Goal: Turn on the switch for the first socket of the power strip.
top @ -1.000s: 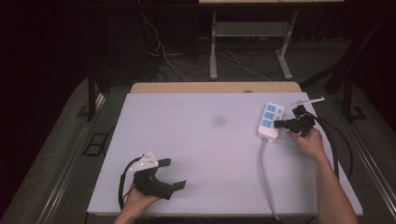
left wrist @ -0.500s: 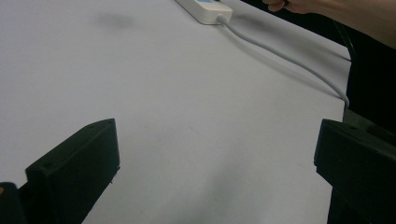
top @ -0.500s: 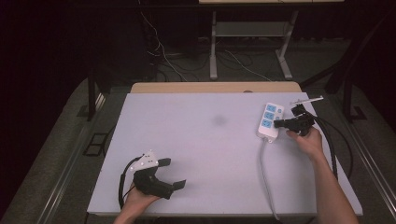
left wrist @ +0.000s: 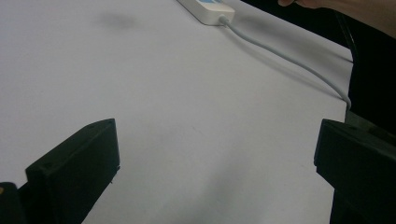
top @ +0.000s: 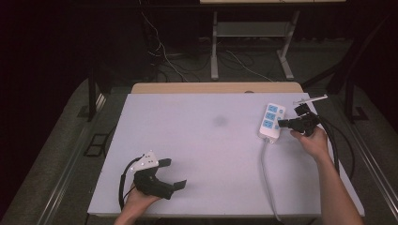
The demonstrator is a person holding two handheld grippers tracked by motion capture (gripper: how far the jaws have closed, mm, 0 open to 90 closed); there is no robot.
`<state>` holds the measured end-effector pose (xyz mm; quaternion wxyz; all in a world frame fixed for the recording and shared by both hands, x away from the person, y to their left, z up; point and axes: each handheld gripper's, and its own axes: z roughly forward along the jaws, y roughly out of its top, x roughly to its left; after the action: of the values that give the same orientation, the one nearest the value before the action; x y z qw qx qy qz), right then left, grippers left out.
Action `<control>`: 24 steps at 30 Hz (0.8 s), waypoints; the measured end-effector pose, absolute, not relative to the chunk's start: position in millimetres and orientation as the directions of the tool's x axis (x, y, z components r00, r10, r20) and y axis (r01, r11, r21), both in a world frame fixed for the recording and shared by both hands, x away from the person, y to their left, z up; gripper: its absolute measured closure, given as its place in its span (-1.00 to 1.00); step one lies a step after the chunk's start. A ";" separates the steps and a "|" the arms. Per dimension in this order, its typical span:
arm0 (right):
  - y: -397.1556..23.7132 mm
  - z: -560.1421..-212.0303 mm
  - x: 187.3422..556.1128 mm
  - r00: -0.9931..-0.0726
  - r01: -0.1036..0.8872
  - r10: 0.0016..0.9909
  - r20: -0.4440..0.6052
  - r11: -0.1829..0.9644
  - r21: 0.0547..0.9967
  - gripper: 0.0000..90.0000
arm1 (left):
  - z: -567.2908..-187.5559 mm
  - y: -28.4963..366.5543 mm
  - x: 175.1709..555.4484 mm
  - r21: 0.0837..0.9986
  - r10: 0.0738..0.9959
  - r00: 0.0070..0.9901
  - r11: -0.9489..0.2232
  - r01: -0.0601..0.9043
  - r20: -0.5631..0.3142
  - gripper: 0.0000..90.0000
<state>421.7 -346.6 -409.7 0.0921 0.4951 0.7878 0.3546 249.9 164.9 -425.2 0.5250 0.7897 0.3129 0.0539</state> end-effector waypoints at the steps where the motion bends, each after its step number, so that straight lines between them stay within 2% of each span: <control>1: -346.9 -408.2 420.6 -0.489 0.716 0.848 0.205 0.256 0.649 1.00 | -425.2 164.8 249.8 0.863 0.550 0.799 -0.255 0.436 -0.242 -1.00; 11: -343.0 -392.4 407.4 -0.480 0.710 0.859 0.178 0.261 0.654 1.00 | -424.7 163.9 249.6 0.864 0.546 0.801 -0.251 0.436 -0.245 -1.00; 18: -341.5 -377.7 393.1 -0.467 0.704 0.857 0.219 0.211 0.678 0.99 | -424.4 163.2 249.3 0.866 0.543 0.803 -0.247 0.434 -0.247 -1.00; 20: -340.4 -373.6 389.0 -0.469 0.701 0.849 0.241 0.192 0.687 0.96 | -424.0 163.0 249.1 0.867 0.542 0.803 -0.246 0.433 -0.248 -1.00; 24: -329.1 -364.8 376.5 -0.503 0.683 0.836 0.219 0.229 0.694 0.83 | -424.2 163.0 249.2 0.867 0.543 0.803 -0.245 0.434 -0.248 -1.00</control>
<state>376.5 -329.1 -364.8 0.0998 0.4883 0.7775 0.3836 249.2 163.0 -424.2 0.5304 0.7874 0.3100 0.0512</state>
